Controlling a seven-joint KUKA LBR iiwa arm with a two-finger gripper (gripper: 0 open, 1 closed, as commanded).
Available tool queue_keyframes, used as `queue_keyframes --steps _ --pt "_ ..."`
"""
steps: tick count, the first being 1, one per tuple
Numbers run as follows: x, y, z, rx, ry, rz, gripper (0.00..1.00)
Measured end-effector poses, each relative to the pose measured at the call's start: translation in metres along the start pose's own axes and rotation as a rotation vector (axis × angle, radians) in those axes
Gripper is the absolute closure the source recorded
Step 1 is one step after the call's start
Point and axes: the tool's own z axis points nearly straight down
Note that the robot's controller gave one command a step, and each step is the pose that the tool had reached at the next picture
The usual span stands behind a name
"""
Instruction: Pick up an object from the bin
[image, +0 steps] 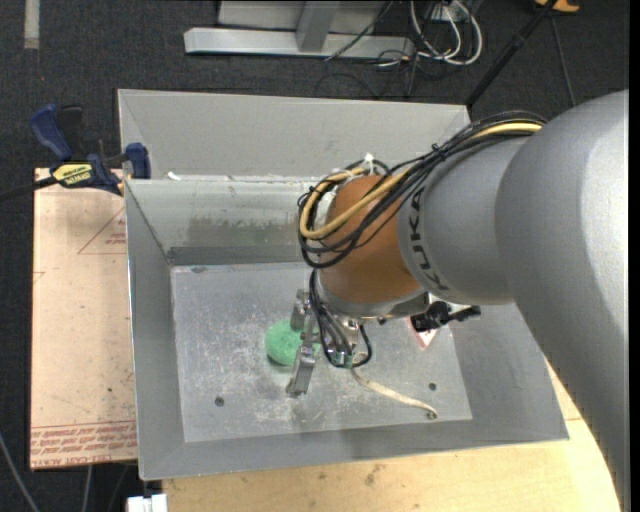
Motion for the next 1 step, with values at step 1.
queue_keyframes --steps 1 --pt "-0.035 -0.0029 0.027 -0.005 -0.015 0.084 1.0"
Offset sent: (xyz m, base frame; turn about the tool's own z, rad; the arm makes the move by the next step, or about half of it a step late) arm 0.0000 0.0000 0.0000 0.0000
